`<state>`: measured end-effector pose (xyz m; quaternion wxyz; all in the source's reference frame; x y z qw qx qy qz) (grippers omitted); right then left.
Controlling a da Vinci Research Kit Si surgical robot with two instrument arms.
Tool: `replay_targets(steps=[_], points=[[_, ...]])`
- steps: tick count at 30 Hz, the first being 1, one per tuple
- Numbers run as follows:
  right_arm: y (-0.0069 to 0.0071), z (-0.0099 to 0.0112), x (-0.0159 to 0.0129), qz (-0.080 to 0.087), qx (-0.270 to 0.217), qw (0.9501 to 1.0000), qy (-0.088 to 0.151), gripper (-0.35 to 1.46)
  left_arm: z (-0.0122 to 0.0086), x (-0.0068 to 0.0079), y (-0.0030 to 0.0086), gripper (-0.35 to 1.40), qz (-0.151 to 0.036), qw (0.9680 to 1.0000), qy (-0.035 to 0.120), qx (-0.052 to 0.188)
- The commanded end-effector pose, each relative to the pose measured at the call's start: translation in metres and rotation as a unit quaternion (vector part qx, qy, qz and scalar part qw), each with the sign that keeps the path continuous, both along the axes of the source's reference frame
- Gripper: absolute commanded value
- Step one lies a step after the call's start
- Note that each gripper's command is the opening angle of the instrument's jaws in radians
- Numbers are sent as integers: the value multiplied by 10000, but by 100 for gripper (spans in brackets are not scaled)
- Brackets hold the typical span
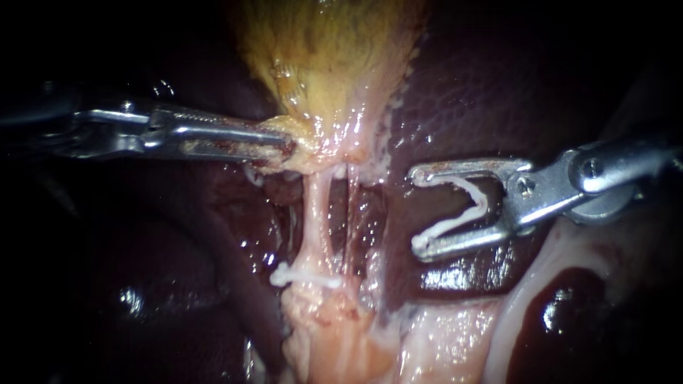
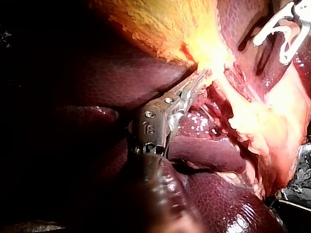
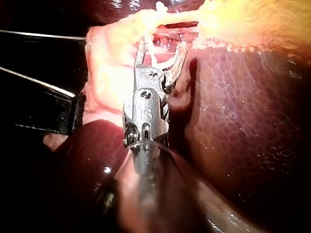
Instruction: Clipping second clip left tube
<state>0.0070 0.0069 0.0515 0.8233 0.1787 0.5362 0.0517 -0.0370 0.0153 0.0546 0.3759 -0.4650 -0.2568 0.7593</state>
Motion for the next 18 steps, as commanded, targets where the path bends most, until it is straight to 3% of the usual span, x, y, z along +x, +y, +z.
replay_targets(steps=[1,5,10,18], points=[[0,0,0,2,0,10000,-1,50,-2,2,1,-35,11,10000,-10,7],[0,0,0,2,0,10000,-1,50,-16,13,11,-35,57,9999,-59,66],[0,0,0,2,0,10000,-1,50,-48,35,29,-35,-124,9998,-116,89],[0,0,1,4,0,10000,-3,50,-81,59,35,-35,-264,9995,-178,55]])
